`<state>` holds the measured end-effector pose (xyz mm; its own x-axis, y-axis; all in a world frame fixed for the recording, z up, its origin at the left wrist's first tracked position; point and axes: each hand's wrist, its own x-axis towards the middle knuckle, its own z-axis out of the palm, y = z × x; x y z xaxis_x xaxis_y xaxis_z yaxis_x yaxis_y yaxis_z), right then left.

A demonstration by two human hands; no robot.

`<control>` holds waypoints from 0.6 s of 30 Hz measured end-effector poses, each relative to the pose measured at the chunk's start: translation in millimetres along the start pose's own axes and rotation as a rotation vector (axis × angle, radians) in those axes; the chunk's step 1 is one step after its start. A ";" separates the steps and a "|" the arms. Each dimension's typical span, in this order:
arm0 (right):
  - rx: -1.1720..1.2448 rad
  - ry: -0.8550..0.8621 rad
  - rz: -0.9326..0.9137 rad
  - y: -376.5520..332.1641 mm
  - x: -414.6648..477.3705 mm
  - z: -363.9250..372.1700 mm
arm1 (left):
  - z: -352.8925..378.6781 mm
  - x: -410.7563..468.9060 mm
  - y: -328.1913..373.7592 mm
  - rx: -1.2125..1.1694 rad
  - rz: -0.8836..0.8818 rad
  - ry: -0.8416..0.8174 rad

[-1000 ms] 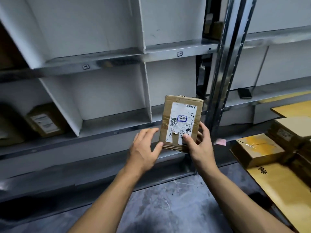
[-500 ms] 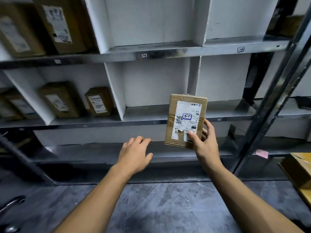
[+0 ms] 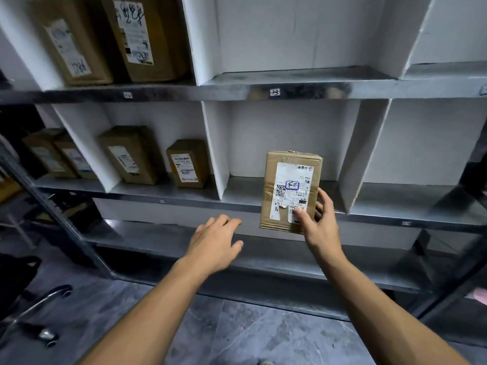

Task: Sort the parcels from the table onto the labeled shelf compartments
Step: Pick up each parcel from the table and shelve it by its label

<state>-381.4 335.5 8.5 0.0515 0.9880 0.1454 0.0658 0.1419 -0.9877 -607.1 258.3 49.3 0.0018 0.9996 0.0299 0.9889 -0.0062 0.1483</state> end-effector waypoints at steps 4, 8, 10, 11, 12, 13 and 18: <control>0.000 -0.029 0.031 13.3 61.0 29.3 | -0.3 53.8 -12.1 0.021 -0.010 -0.039; -0.040 -0.065 0.029 27.6 118.5 53.5 | 3.5 109.3 -23.0 0.025 -0.020 -0.063; -0.084 -0.078 0.027 38.0 145.8 64.0 | 8.6 131.6 -28.2 0.018 -0.028 -0.078; -0.101 -0.082 0.030 43.1 158.4 68.8 | 11.7 141.5 -30.8 0.013 -0.034 -0.085; -0.114 -0.085 0.037 47.8 169.8 73.4 | 14.6 150.8 -33.6 0.006 -0.043 -0.093; -0.123 -0.087 0.042 52.1 179.8 77.7 | 17.5 159.6 -36.6 -0.005 -0.052 -0.100; -0.147 -0.081 0.056 75.0 213.0 97.8 | 30.8 194.3 -50.6 -0.067 -0.097 -0.137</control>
<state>-462.9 562.6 -40.3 -0.0206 0.9966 0.0796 0.2100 0.0821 -0.9742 -652.2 453.8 17.1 -0.0681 0.9902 -0.1219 0.9734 0.0927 0.2093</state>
